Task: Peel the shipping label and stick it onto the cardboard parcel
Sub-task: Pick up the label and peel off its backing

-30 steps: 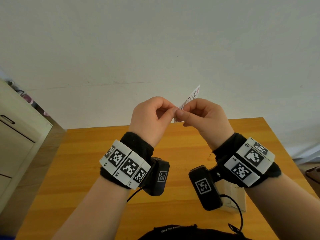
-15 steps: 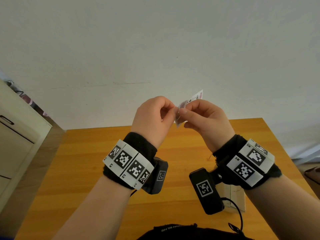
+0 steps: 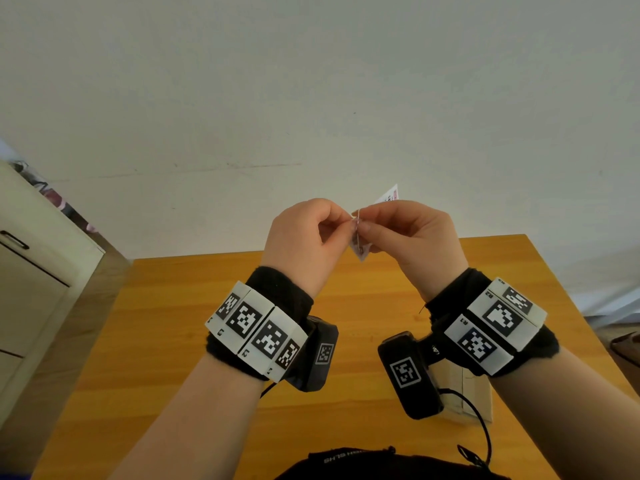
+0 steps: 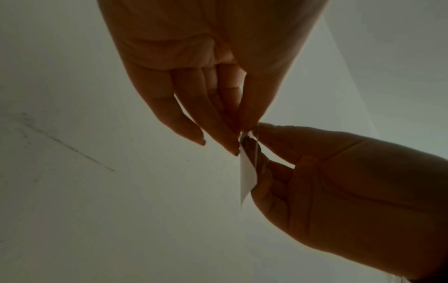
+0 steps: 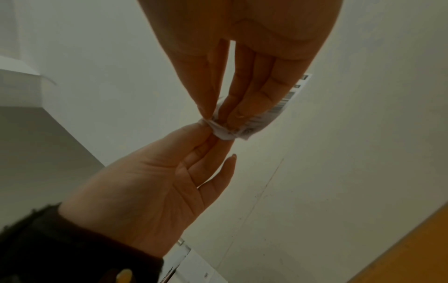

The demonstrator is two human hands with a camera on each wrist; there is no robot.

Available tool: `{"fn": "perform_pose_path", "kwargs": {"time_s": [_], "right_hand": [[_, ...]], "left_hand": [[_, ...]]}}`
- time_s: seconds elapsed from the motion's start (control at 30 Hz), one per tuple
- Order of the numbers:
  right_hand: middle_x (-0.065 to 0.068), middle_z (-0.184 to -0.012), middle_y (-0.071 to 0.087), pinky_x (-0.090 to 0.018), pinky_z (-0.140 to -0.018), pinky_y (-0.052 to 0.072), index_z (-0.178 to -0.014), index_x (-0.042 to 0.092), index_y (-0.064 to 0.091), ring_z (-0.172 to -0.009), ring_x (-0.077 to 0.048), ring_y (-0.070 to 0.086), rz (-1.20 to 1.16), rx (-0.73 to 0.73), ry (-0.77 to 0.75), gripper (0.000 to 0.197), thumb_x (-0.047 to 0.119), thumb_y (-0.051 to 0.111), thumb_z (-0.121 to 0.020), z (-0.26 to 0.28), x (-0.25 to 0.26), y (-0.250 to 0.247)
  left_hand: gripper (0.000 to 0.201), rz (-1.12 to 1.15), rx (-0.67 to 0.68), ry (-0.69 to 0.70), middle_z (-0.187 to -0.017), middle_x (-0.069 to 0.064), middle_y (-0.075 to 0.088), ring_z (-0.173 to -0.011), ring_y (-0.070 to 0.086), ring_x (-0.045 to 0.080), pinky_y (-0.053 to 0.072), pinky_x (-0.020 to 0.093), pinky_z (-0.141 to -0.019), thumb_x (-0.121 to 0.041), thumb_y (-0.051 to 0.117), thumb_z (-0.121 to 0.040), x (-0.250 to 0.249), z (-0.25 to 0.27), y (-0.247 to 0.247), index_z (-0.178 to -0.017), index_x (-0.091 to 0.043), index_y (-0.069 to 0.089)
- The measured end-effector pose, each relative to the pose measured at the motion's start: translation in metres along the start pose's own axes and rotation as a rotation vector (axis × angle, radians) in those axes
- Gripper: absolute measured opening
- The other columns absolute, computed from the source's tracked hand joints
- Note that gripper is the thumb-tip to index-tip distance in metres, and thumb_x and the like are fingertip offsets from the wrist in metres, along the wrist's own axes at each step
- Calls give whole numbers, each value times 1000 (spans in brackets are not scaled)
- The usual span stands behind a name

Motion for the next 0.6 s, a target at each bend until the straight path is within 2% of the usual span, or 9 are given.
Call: {"fn": "perform_pose_path", "kwargs": {"time_s": [0.23, 0.37, 0.5, 0.6], "right_hand": [[-2, -70, 70, -19, -60, 56, -80, 12, 69, -64, -10, 69, -33, -61, 23, 7, 6, 65, -82, 1, -3, 0], [-5, -69, 69, -19, -59, 55, -80, 8, 66, -63, -11, 68, -13, -59, 23, 3, 5, 66, -80, 2, -2, 0], [-6, -67, 67, -20, -59, 56, -76, 9, 60, -58, -9, 67, -65, -57, 71, 10, 2, 66, -80, 1, -4, 0], [-4, -65, 67, -23, -60, 55, -72, 11, 57, -60, -13, 67, -136, -50, 160, 15, 2, 67, -79, -1, -8, 1]], "left_hand": [[9, 44, 9, -25, -69, -19, 59, -70, 61, 0, 47, 10, -69, -23, 62, -85, 2, 1, 1, -83, -17, 68], [9, 43, 19, -29, -68, -20, 58, -68, 60, -2, 47, 8, -68, -22, 61, -85, 3, 3, 3, -83, -17, 68], [9, 48, 19, -25, -69, -20, 57, -68, 59, -3, 46, 8, -68, -22, 61, -85, 4, 3, 4, -84, -16, 68], [9, 44, 23, -20, -69, -21, 57, -68, 58, -4, 46, 6, -68, -21, 61, -85, 4, 4, 4, -85, -16, 68]]}}
Point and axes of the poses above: each hand's wrist, its own z-axis away from the middle knuckle, its own y-axis out of the palm, x = y × z, the point moved 4 cm from there along -z, towards the middle knuckle
